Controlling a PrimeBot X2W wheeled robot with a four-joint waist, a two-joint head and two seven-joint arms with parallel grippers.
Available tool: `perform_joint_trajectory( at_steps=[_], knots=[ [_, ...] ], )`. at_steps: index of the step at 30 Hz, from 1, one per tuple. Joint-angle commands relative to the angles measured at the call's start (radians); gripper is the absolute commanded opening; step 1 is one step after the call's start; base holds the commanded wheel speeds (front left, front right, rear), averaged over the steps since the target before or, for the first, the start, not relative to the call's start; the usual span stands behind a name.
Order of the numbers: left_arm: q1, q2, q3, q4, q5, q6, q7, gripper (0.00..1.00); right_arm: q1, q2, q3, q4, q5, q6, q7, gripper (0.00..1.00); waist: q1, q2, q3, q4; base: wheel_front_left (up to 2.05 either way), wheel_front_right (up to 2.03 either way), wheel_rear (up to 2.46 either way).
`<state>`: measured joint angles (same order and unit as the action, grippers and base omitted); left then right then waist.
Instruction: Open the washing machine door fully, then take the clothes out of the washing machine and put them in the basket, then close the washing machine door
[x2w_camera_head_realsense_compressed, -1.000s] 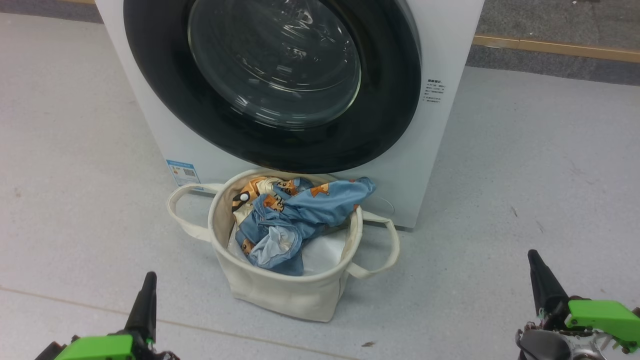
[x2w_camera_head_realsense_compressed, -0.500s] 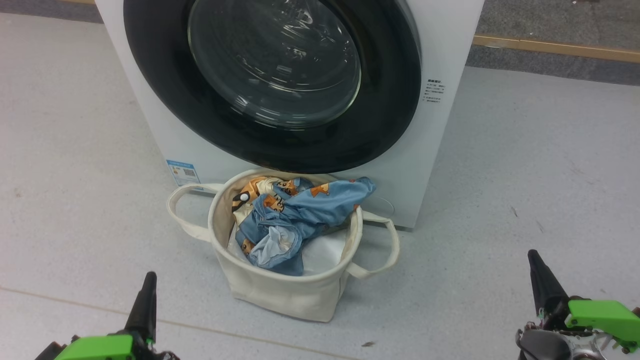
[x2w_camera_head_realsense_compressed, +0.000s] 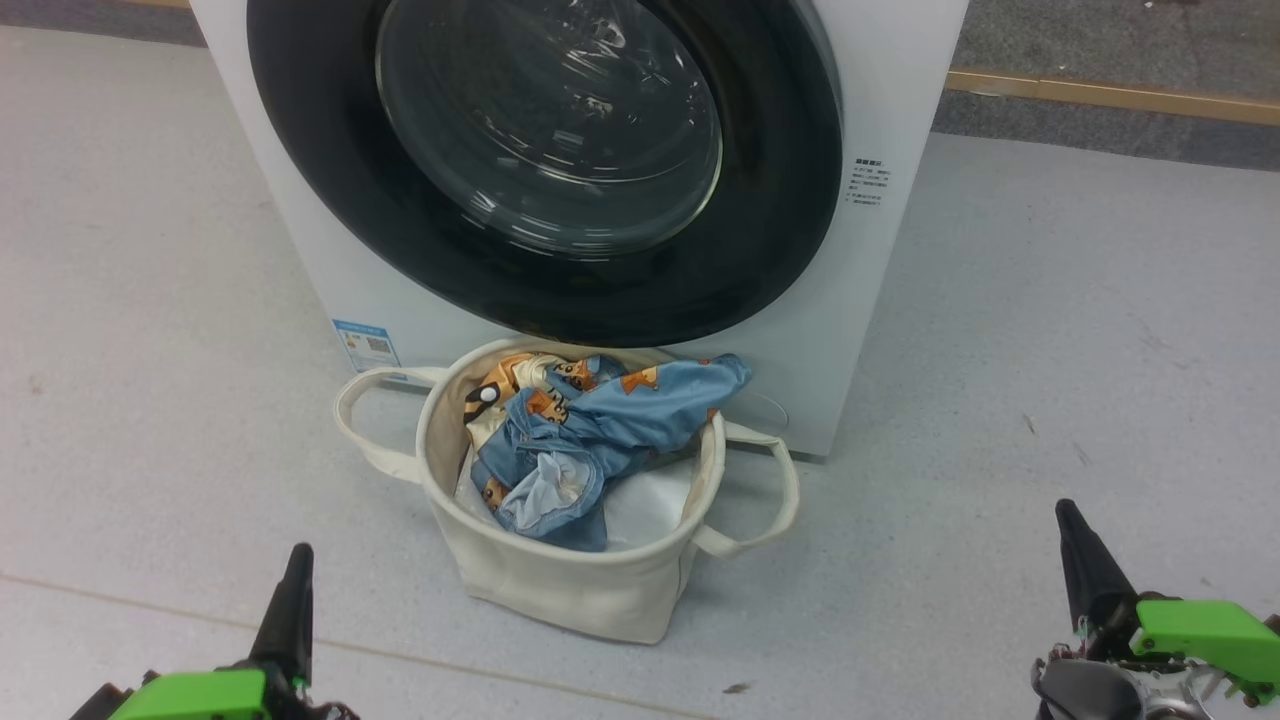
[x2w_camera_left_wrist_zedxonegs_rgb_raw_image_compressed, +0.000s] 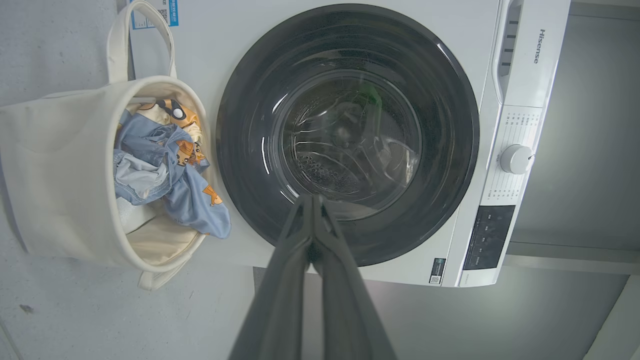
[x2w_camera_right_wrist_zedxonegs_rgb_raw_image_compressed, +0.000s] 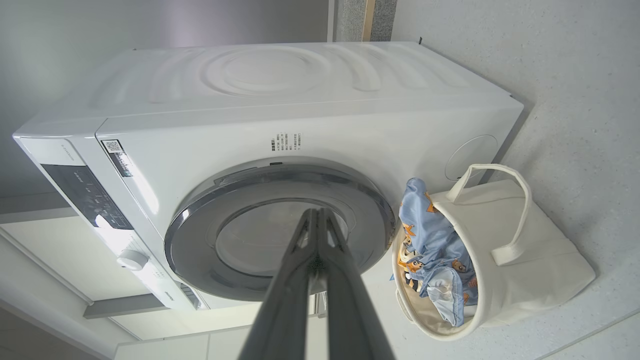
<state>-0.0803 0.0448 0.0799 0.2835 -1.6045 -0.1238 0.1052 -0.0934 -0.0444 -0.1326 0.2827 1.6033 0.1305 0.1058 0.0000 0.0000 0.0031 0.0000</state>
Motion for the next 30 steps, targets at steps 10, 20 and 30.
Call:
perform_joint_trajectory(
  at_steps=[10,20,30],
  knots=[
    [-0.028,0.005,0.034,-0.039,-0.004,-0.007,0.008,0.0,-0.014,-0.006,0.019,-0.038,0.005,0.0,0.007,0.0,0.0,0.0,0.0,0.0,0.0,0.0,0.0],
    [-0.028,0.005,0.034,-0.039,-0.004,-0.007,0.008,0.0,-0.014,-0.006,0.019,-0.038,0.005,0.0,0.007,0.0,0.0,0.0,0.0,0.0,0.0,0.0,0.0],
    [-0.028,0.005,0.034,-0.039,-0.004,-0.007,0.008,0.0,-0.014,-0.006,0.019,-0.038,0.005,0.0,0.007,0.0,0.0,0.0,0.0,0.0,0.0,0.0,0.0]
  ],
)
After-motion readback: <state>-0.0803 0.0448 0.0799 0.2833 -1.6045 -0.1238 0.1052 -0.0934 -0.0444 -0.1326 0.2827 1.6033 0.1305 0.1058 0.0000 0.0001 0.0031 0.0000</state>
